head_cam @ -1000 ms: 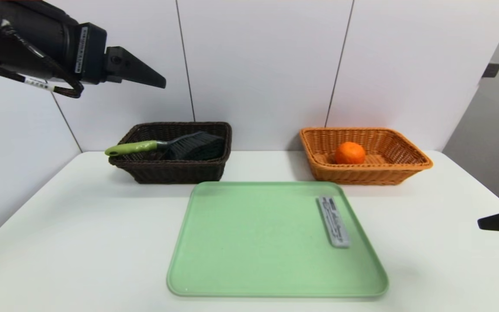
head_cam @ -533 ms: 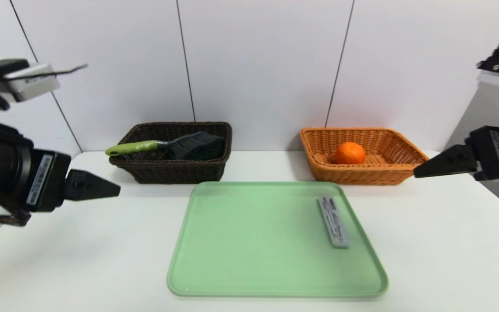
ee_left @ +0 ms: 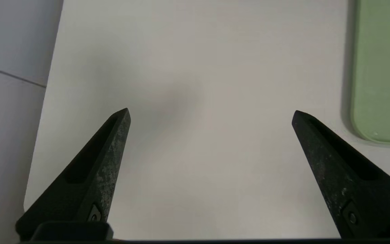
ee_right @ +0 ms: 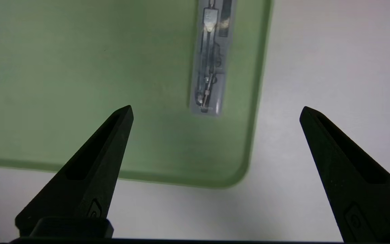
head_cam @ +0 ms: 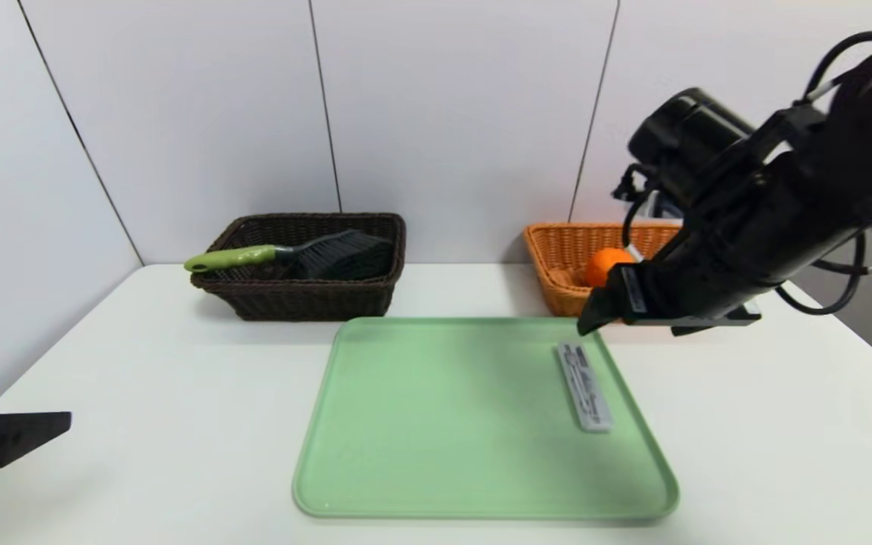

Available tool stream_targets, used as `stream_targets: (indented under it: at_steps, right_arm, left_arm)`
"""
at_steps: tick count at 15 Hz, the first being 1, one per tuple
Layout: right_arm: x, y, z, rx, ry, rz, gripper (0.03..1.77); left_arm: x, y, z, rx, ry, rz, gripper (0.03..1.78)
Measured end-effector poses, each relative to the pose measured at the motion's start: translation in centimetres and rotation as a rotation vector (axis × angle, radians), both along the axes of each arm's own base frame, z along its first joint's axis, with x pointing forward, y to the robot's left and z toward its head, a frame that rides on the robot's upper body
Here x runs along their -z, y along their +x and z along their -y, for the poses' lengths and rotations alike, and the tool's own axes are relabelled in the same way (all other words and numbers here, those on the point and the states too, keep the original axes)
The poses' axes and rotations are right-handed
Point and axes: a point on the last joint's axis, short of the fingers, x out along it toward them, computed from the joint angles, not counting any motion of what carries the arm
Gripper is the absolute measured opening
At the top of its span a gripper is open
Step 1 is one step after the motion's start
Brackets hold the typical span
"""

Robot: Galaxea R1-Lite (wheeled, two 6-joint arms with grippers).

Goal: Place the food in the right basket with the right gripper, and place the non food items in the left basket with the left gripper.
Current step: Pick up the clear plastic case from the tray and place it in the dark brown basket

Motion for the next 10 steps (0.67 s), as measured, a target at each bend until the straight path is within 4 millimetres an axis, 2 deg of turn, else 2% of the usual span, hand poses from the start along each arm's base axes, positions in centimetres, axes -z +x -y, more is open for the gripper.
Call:
stream_targets:
  at_steps: [3,5,10]
  right_arm:
    - [2.6,2.2,-2.6,0.032,-0.009,-0.062,1.7]
    - [4.1,3.2,-3.7,0.064,-0.044,-0.1,1.7]
    - [6.8,4.8,-4.8,0.095,-0.083,-0.156,1.7]
  left_arm:
    - [0.1,-1.7,-1.0,-0.066,-0.011,0.053,1.69]
    - [-0.1,-2.1,-1.2,-0.077,-0.014,0.079,1.69]
    - [-0.3,-2.3,-1.3,-0.081,-0.021,0.105,1.69]
